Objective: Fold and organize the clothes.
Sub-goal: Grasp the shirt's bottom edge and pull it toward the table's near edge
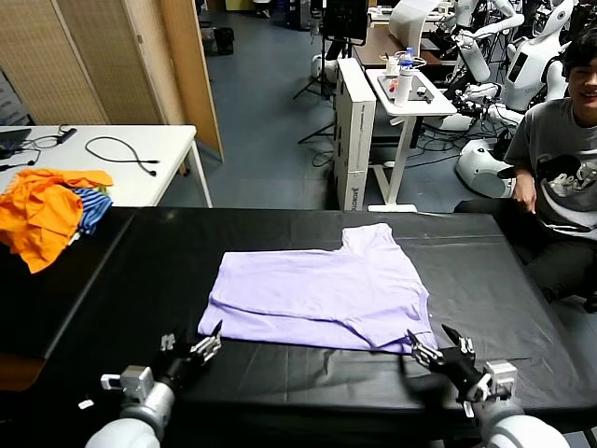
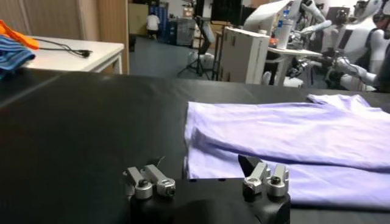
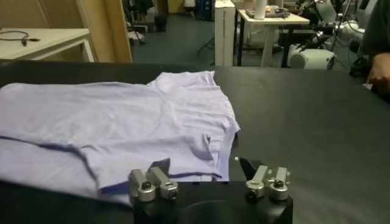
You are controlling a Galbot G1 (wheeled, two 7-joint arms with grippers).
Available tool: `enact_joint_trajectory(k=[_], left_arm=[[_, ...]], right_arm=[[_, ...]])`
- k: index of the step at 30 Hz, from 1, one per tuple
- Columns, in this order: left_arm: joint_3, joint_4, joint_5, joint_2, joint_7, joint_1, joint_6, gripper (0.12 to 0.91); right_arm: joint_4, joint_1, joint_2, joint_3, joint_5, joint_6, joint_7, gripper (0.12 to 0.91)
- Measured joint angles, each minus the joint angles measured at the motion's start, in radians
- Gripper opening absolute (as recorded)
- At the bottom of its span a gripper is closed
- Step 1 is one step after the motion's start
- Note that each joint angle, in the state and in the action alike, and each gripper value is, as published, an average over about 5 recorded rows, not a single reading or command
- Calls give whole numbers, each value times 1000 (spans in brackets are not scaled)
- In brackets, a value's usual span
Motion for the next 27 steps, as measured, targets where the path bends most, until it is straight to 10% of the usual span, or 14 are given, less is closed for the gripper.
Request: enact_joint_trajectory(k=[10,15,22,27], left_arm=[[-2,4,-9,-1,-3,5,-2,864],[1,17,-11,-6,-2,1,-6,586],[-7,5,26,-13,-13,20,1,190],[-32,-26,39,-16,-27,60,15,146]], right_arm=[[0,-22,10,-8,-9,2,5,427],[-2,-30,17,-14,-18,1,5,162],[25,-55,15,-5,-20,-12,4,139],[73,-91,12,-5,-20,-49,7,139]])
